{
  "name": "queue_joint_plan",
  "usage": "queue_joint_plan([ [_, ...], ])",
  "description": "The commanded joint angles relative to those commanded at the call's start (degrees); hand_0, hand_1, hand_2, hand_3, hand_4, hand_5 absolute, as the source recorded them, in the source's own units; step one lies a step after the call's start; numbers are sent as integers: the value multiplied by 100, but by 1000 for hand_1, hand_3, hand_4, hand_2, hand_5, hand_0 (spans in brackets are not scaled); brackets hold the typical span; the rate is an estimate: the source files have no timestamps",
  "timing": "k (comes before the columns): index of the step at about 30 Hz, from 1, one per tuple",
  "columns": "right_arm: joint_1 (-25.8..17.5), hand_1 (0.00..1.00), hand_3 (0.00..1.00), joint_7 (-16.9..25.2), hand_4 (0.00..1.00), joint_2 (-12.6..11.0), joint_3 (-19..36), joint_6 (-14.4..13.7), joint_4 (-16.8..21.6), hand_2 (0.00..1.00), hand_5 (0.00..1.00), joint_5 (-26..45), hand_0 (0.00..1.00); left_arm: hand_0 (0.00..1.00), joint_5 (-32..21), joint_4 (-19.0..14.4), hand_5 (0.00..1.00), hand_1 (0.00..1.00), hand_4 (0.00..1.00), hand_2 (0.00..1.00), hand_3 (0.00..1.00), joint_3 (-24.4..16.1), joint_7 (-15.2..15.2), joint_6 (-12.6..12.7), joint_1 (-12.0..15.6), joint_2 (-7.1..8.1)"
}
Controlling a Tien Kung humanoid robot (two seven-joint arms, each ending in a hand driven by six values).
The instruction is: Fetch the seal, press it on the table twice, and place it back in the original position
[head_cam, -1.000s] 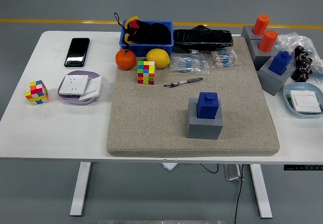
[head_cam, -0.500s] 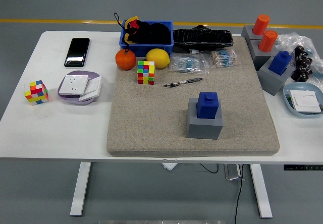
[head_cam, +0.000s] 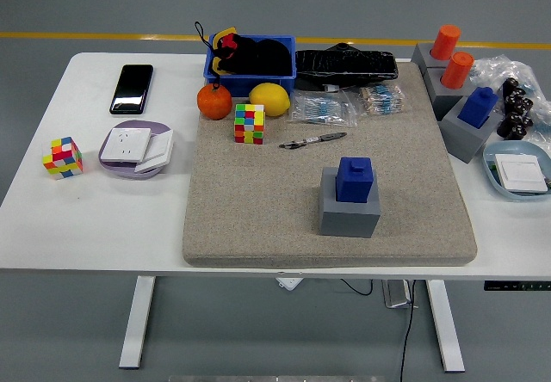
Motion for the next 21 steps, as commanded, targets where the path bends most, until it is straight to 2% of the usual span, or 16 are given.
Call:
queue_joint_plan([
  [21, -26, 845, 798, -17, 998, -15, -5, 10, 14, 825, 667, -16, 891, 788, 23, -14, 485, 747, 798, 745, 776, 56, 9, -19, -27, 46],
])
